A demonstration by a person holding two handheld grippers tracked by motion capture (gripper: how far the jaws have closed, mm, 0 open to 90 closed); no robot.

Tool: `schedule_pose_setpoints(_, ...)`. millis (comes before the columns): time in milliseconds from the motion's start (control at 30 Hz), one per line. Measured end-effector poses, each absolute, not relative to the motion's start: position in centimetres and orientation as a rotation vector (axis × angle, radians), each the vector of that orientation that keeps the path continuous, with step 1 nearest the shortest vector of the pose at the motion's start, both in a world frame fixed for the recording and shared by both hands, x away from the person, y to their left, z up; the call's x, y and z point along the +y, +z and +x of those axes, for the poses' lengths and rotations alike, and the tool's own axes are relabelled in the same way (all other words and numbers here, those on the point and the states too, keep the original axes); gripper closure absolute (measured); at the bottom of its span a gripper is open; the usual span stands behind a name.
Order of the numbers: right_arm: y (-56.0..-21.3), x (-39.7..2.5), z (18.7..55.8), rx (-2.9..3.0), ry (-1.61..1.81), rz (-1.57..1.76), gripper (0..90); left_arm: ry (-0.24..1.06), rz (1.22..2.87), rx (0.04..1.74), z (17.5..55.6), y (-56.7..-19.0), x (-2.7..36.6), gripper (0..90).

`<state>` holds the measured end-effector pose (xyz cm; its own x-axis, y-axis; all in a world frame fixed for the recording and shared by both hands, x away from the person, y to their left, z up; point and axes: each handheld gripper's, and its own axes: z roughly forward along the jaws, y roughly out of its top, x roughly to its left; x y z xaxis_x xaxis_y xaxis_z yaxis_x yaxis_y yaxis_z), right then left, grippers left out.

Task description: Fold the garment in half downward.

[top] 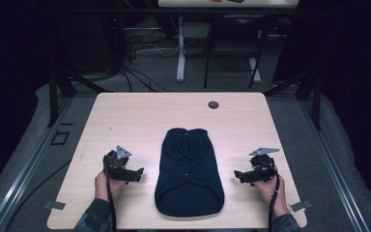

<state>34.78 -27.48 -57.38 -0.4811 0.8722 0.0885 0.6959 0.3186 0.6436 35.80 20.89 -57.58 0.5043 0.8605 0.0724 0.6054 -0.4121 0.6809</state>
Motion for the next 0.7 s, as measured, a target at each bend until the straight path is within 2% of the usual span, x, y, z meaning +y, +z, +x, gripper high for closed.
schedule_pose_setpoints(400, -57.3, -27.3, 34.9, 2.327, 0.942, 1.426, 0.0, 0.553, 2.138, 1.187, 35.8, -57.5, 20.8, 0.2)
schedule_pose_setpoints(700, -56.4, -26.4, 34.9, 2.361, 0.959, 1.411, 0.3, 0.501, 2.107, 1.169, 36.0, -56.7, 20.5, 0.2)
